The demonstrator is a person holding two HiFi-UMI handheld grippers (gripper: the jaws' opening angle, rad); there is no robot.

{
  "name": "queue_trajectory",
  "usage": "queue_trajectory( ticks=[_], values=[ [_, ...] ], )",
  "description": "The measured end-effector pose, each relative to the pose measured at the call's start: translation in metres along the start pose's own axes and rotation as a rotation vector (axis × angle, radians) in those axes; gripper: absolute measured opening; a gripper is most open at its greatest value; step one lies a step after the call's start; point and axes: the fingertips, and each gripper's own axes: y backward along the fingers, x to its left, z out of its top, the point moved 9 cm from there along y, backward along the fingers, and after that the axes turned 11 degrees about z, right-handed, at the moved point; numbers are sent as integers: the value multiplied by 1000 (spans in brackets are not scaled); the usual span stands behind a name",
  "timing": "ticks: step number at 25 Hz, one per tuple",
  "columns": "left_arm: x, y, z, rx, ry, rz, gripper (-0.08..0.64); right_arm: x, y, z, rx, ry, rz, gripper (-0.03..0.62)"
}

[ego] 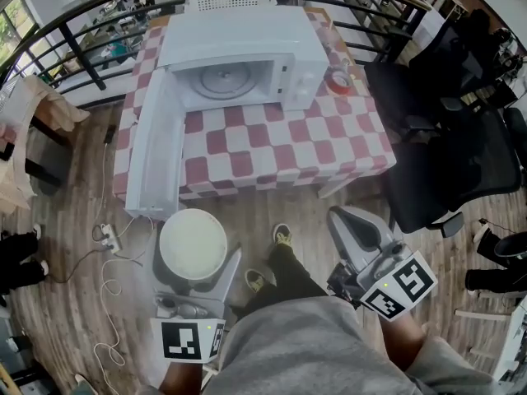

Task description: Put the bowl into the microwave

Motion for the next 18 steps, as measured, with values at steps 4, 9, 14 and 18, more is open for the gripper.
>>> queue_trajectory(
  ticks=[4, 9, 14, 18],
  values=[
    [-6, -7, -1, 7, -3, -4, 506, -9, 0, -2, -3, -6, 5, 0],
    [-12, -22, 2, -7, -7, 7, 506, -27, -6, -1, -8, -6, 16, 0],
    [-18, -41, 3, -4, 1, 15, 506, -48, -18, 4, -14, -3, 42, 0],
    [-19, -62, 5, -2, 15, 18, 506, -66, -32, 11, -19, 4, 54, 0]
  ],
)
